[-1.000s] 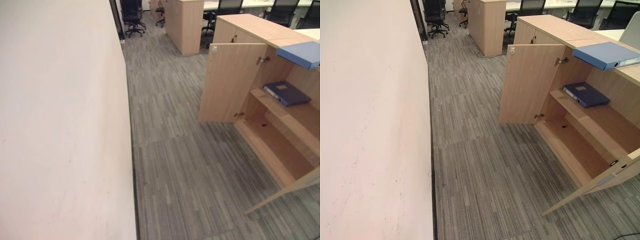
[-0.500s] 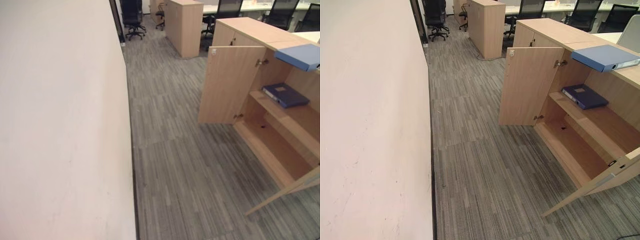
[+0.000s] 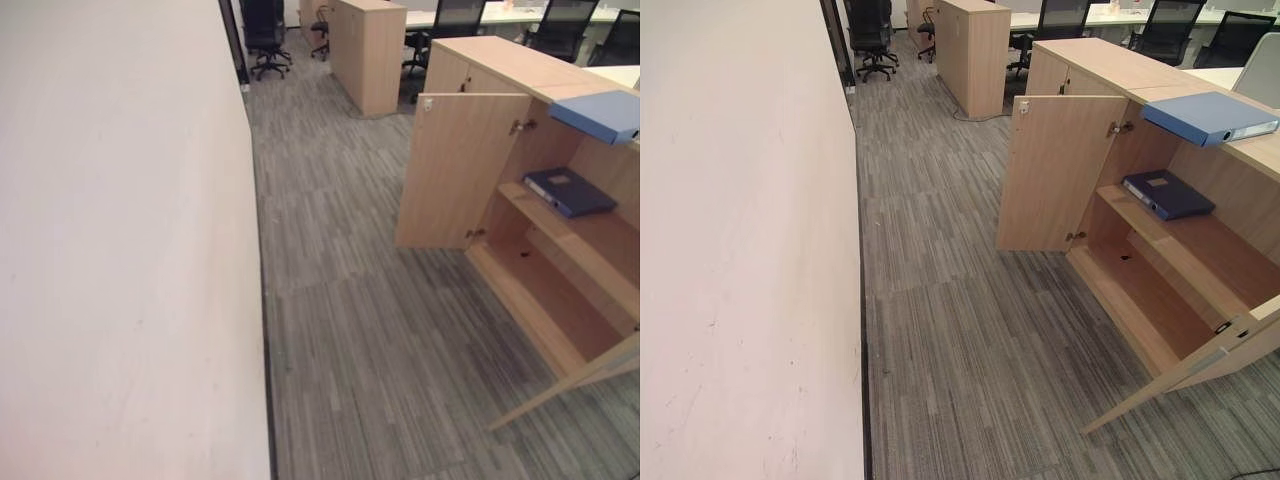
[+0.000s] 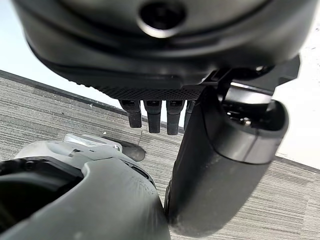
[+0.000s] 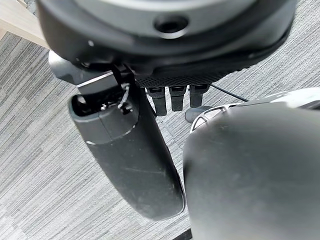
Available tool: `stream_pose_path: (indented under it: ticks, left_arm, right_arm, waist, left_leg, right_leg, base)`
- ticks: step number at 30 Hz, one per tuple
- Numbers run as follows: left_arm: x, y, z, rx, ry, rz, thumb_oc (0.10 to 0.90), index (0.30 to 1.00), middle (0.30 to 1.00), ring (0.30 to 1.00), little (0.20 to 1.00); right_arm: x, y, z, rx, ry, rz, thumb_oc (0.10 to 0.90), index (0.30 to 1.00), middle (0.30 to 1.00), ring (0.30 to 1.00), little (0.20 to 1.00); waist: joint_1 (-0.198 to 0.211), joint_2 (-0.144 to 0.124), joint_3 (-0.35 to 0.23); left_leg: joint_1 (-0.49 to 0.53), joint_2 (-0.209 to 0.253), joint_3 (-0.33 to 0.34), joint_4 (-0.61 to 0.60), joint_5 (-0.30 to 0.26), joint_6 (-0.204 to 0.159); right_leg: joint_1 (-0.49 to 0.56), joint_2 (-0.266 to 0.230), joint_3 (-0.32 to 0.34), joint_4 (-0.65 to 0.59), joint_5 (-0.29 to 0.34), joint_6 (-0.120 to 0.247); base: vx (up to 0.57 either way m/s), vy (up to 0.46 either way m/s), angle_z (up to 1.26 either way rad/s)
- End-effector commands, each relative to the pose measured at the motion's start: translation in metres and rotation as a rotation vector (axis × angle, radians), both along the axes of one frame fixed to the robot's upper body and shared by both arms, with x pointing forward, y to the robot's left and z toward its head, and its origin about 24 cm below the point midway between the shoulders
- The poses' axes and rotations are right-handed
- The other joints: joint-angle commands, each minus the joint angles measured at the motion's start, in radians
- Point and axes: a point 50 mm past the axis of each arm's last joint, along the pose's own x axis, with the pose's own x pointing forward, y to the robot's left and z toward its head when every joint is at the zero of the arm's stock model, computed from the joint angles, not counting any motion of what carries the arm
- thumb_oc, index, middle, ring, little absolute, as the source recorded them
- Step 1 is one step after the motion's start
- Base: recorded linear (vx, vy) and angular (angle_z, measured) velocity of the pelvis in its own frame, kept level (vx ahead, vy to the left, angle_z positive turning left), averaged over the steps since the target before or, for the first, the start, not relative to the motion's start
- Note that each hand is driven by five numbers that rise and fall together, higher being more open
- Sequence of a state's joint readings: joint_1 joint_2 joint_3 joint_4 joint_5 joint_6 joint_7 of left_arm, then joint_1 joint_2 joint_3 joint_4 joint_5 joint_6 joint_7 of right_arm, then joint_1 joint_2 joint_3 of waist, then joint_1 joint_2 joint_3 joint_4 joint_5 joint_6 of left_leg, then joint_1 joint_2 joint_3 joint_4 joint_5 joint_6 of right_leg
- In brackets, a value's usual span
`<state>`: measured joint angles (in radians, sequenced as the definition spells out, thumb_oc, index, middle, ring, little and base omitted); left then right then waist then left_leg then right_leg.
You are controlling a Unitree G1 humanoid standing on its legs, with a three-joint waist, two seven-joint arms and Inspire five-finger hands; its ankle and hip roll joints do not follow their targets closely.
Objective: Put the empty folder in the office cabinet
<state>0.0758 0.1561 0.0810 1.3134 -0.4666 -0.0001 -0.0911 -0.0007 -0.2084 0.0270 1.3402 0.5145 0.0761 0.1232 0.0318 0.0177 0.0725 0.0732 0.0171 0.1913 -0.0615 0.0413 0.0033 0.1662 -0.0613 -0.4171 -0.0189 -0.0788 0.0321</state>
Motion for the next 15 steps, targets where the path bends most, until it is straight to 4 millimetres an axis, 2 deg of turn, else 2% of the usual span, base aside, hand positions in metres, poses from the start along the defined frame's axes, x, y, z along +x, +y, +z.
stream_pose_path:
  ticks: [1,6,13,14,15]
  left_arm:
    - [-0.025,0.015,0.001,0.038,0.1,0.018,0.8,0.9,0.9,0.9,0.9]
    - [-0.033,0.018,0.001,0.066,0.147,-0.023,0.8,0.9,0.9,0.9,0.9]
    - [-0.03,0.02,0.001,0.092,0.152,-0.035,0.8,0.9,0.9,0.9,0.9]
    - [-0.026,0.022,0.002,0.102,0.141,-0.03,0.8,0.9,0.9,0.9,0.9]
    - [-0.026,0.022,0.002,0.102,0.14,-0.03,0.8,0.9,0.9,0.9,0.9]
  right_arm:
    - [0.012,0.002,0.001,0.013,-0.022,-0.018,0.8,0.9,0.9,0.9,0.9]
    - [0.01,0.001,0.001,0.008,-0.011,-0.014,0.8,0.9,0.9,0.9,0.9]
    - [0.014,0.003,0.001,0.003,-0.02,-0.002,0.8,0.9,0.9,0.9,0.9]
    - [0.02,0.003,0.002,0.0,-0.039,0.004,0.8,0.9,0.9,0.9,0.9]
    - [0.02,0.003,0.002,0.0,-0.039,0.003,0.8,0.9,0.9,0.9,0.9]
  waist:
    - [0.03,-0.007,-0.006]
    - [0.028,-0.01,0.0]
    - [0.032,-0.018,0.016]
    - [0.038,-0.024,0.039]
    - [0.038,-0.025,0.039]
  left_leg:
    - [0.03,0.026,0.025,-0.026,-0.063,-0.072]
    - [0.033,0.03,0.021,-0.026,-0.063,-0.075]
    - [0.041,0.045,0.012,-0.026,-0.066,-0.078]
    - [0.024,0.062,0.013,0.027,-0.073,-0.083]
    - [0.021,0.063,0.013,0.032,-0.075,-0.083]
  right_leg:
    - [-0.041,-0.05,-0.035,-0.068,0.115,0.084]
    - [-0.036,-0.044,-0.035,-0.068,0.111,0.08]
    - [-0.037,-0.031,-0.026,-0.06,0.102,0.069]
    - [-0.051,-0.032,-0.014,-0.017,0.078,0.054]
    - [-0.053,-0.032,-0.014,-0.015,0.077,0.054]
  base:
    - [0.04,-0.017,0.0]
    - [0.05,-0.027,0.0]
    - [0.06,-0.05,0.0]
    - [0.03,-0.083,-0.03]
    - [-0.03,-0.109,-0.03]
